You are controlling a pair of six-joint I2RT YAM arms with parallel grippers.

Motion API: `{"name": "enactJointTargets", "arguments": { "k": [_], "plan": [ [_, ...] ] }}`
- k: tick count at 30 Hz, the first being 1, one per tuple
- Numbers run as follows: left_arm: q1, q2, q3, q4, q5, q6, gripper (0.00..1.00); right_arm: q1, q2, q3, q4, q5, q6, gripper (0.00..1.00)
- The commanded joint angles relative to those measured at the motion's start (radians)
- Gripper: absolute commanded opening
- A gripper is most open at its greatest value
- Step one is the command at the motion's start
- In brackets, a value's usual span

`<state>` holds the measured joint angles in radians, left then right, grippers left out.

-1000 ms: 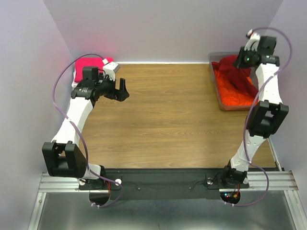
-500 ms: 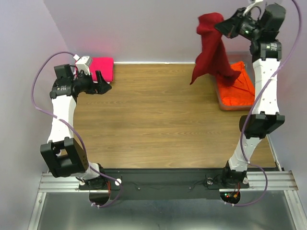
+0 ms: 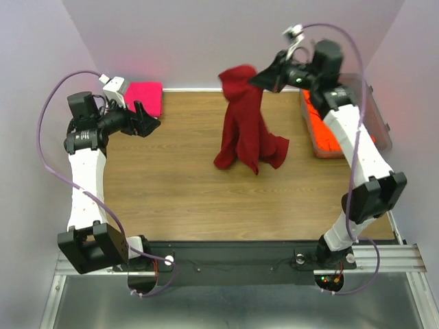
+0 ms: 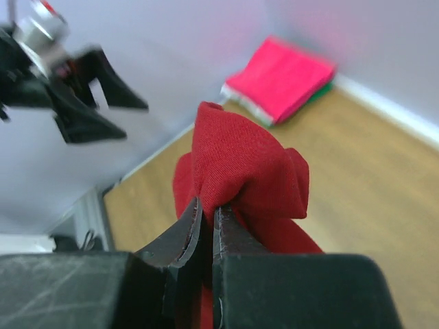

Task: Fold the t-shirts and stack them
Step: Move the tshirt to the center of the board, then flatten the tshirt out

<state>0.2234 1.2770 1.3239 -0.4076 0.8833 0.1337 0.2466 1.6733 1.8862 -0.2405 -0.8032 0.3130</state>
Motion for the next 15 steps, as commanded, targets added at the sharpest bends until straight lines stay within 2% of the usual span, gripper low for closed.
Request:
{"name": "enactJointTargets", "arguments": {
  "k": [1,5,8,9,11,14,15],
  "plan": [
    [0.004,-0.053,-0.047,0.026,0.037,0.037,0.99,0.101,0.016,-0.044,0.056,-0.03,-0.038,0.01],
    [0.002,-0.053,-0.126,0.064,0.057,0.026,0.98,0.152,0.054,0.052,0.055,-0.005,-0.022,0.01],
    [-0.021,-0.033,-0.209,0.099,0.059,0.049,0.88,0.152,0.063,0.143,0.052,0.064,0.008,0.0],
    [-0.033,-0.016,-0.242,0.092,0.049,0.104,0.84,0.152,0.051,0.131,0.052,0.118,-0.008,0.01],
    [-0.074,-0.008,-0.273,0.082,0.02,0.142,0.81,0.152,0.008,0.094,0.043,0.154,-0.032,0.0],
    [-0.16,0.013,-0.331,0.14,-0.055,0.121,0.82,0.149,-0.082,-0.027,0.011,0.24,-0.09,0.0],
    [-0.194,0.022,-0.348,0.174,-0.097,0.116,0.84,0.137,-0.108,-0.115,0.0,0.269,-0.127,0.01]
  ]
}}
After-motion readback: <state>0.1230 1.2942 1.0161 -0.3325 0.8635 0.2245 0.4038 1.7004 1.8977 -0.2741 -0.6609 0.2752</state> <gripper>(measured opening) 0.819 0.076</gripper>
